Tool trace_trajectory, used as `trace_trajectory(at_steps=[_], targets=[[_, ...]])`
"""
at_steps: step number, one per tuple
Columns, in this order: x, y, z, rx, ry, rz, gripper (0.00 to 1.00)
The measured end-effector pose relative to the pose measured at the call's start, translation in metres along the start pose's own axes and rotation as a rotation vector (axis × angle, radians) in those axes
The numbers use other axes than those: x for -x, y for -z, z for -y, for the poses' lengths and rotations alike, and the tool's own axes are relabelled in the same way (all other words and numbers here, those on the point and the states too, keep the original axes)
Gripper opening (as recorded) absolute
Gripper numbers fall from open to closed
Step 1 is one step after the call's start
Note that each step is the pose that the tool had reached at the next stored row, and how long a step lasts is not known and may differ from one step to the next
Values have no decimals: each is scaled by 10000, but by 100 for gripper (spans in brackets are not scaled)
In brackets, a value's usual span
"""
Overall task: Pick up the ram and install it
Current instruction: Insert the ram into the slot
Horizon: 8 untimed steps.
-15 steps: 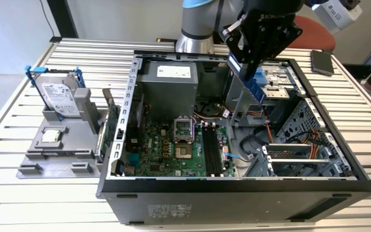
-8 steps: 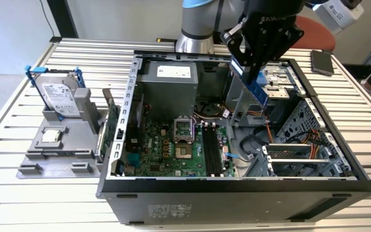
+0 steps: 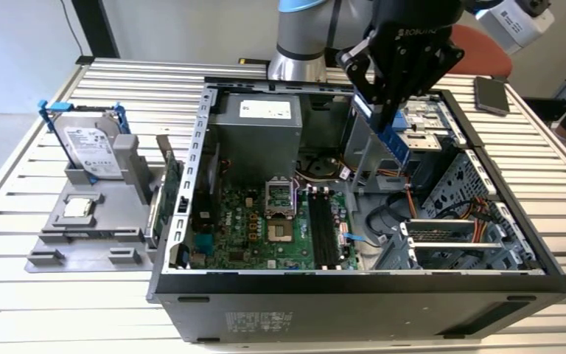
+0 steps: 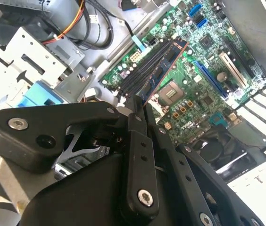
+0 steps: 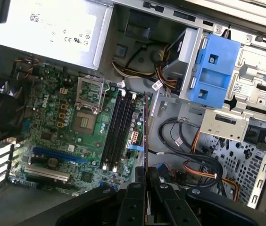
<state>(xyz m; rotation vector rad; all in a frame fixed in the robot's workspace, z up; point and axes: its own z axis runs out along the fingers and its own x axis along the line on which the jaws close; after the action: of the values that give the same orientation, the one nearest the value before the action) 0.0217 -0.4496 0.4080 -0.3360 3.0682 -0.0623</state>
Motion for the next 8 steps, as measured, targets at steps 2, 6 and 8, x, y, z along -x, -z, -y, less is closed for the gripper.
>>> trace_trajectory(at_steps=[2, 6, 8], targets=[[-1, -3, 3, 10, -171, -6, 0], [-2, -8, 9, 19, -546, -29, 0], [-2, -11, 10, 33, -709, -52, 0]])
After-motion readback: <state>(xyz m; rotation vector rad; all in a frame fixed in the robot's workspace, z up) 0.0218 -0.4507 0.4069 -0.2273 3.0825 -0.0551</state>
